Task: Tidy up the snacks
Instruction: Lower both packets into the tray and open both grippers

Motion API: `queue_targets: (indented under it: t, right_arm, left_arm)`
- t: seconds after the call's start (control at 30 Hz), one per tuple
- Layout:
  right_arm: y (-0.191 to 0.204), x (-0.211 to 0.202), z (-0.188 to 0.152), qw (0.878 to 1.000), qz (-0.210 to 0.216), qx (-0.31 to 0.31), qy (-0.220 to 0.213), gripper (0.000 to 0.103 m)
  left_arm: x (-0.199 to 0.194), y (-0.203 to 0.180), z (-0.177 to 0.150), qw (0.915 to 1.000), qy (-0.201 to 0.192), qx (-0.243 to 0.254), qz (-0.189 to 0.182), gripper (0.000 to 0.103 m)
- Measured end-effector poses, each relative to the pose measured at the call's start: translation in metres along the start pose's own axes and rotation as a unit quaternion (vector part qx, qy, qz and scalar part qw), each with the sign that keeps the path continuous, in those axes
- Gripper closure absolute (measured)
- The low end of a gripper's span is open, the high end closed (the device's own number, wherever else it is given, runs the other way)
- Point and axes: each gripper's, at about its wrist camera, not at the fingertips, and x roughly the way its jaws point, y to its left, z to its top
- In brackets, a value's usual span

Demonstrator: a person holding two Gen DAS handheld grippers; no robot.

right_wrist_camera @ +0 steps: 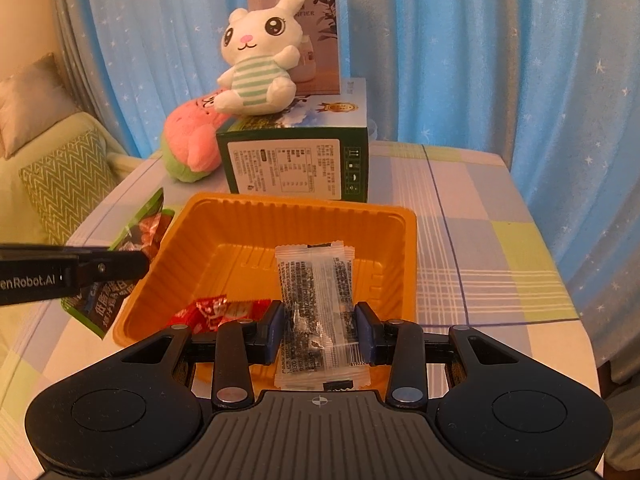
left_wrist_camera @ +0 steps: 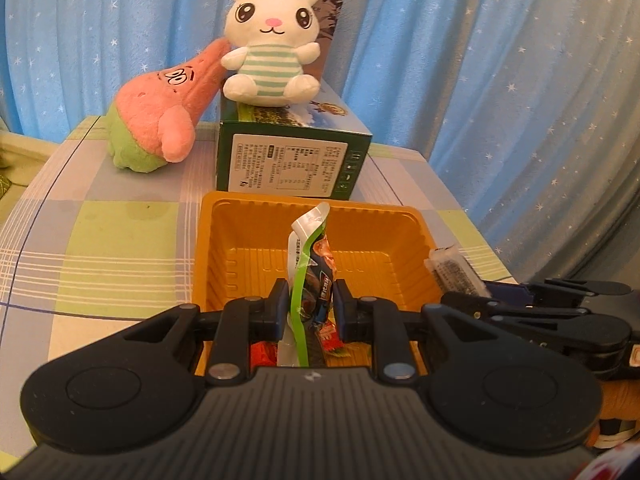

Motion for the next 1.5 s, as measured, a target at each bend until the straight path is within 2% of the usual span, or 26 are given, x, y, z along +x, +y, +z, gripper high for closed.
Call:
queue_targets:
  t: [0.47, 0.87, 0.9, 0.93, 0.97, 1.5]
  right_arm:
    - [-0.007, 0.026, 0.004, 1.000, -0.001, 0.011, 0.019, 0.065]
    - [-0.008, 0.028, 0.005, 1.000, -0.001, 0.014, 0.018, 0.065]
    - [-0.007, 0.028, 0.005, 1.000, -0.001, 0.015, 0.017, 0.065]
    - [-0.007, 0.027, 0.005, 1.000, -0.001, 0.015, 0.016, 0.065]
    - [-0.007, 0.026, 0.005, 1.000, -0.002, 0.014, 0.015, 0.065]
    - [-0.003, 0.020, 0.009, 1.000, 0.002, 0.017, 0.011, 0.065]
  left_arm:
    - [0.028, 0.008, 0.006, 0.9998, 0.011, -0.014, 0.000, 0.082]
    - [0.041, 0.009, 0.012, 0.9997, 0.010, -0.018, 0.010, 0.082]
    - [0.042, 0.010, 0.012, 0.9997, 0.008, -0.022, 0.012, 0.080]
    - [0.043, 0.011, 0.013, 0.9995, 0.007, -0.027, 0.011, 0.069]
    - [0.042, 0.013, 0.013, 0.9994, 0.006, -0.031, 0.013, 0.064]
    - [0.021, 0.020, 0.002, 0.9997, 0.001, -0.019, 0.016, 0.061]
